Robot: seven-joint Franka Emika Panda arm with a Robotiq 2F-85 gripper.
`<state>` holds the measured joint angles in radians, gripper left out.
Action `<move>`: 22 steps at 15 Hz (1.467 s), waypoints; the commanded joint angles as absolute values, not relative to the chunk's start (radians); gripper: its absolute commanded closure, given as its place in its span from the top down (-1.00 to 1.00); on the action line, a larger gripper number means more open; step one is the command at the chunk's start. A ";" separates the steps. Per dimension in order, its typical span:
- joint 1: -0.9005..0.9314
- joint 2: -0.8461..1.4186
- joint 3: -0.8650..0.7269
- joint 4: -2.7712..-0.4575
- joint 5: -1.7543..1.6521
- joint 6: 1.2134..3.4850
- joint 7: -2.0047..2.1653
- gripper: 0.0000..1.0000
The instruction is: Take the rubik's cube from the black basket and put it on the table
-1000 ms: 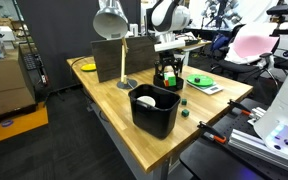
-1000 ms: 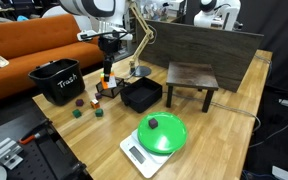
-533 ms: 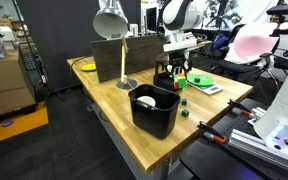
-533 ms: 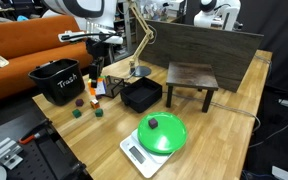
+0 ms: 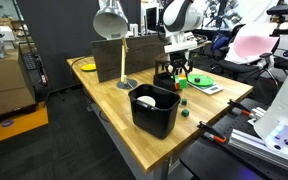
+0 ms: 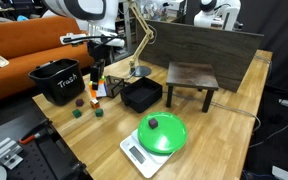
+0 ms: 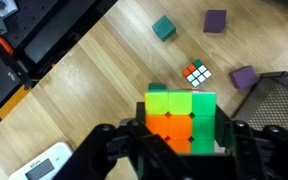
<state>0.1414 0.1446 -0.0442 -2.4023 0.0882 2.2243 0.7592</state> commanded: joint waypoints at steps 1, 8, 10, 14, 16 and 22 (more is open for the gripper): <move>0.076 0.168 -0.055 -2.437 0.075 2.264 0.712 -0.28; -0.059 0.252 -0.148 -2.492 0.158 2.315 0.641 -0.28; -0.075 0.281 -0.145 -2.481 0.210 2.316 0.621 -0.28; -0.078 0.326 -0.136 -2.461 0.300 2.324 0.596 -0.28; -0.078 0.336 -0.137 -2.455 0.325 2.324 0.595 -0.28; -0.076 0.317 -0.150 -2.457 0.334 2.324 0.605 0.86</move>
<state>-0.0652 0.3316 -0.1519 -2.4571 0.3132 2.3201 0.6234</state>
